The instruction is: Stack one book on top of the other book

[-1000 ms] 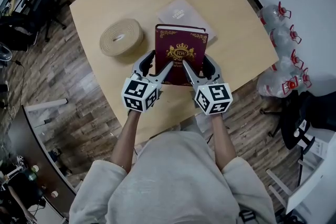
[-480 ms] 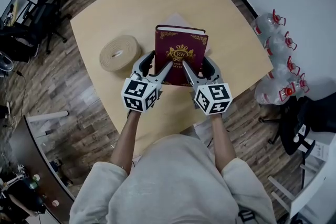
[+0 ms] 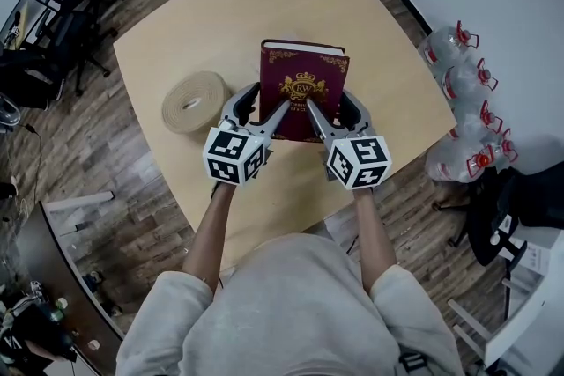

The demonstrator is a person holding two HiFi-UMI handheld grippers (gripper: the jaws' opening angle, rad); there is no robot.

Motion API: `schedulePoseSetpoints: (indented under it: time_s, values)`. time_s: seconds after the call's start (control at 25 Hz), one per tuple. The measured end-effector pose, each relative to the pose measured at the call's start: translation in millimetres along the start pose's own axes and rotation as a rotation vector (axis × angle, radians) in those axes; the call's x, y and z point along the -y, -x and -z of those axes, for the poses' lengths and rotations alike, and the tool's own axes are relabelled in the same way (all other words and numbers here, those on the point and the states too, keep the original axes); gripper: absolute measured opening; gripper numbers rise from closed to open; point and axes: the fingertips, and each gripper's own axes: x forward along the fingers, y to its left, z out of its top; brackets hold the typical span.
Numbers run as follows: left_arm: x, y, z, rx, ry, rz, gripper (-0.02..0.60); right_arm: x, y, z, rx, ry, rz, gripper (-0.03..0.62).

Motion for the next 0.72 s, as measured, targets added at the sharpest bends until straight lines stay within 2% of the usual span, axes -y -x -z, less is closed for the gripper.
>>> schedulePoseSetpoints:
  time_s: [0.28,0.72]
  values:
    - [-9,-26,4,-0.024,0.016,-0.004,0.281,22,-19,2,-0.032,-0.011,-0.007,0.272]
    - [-30,-56,28,-0.087,0.045,-0.026,0.281,45,-51,26,-0.094,-0.05,-0.018,0.272]
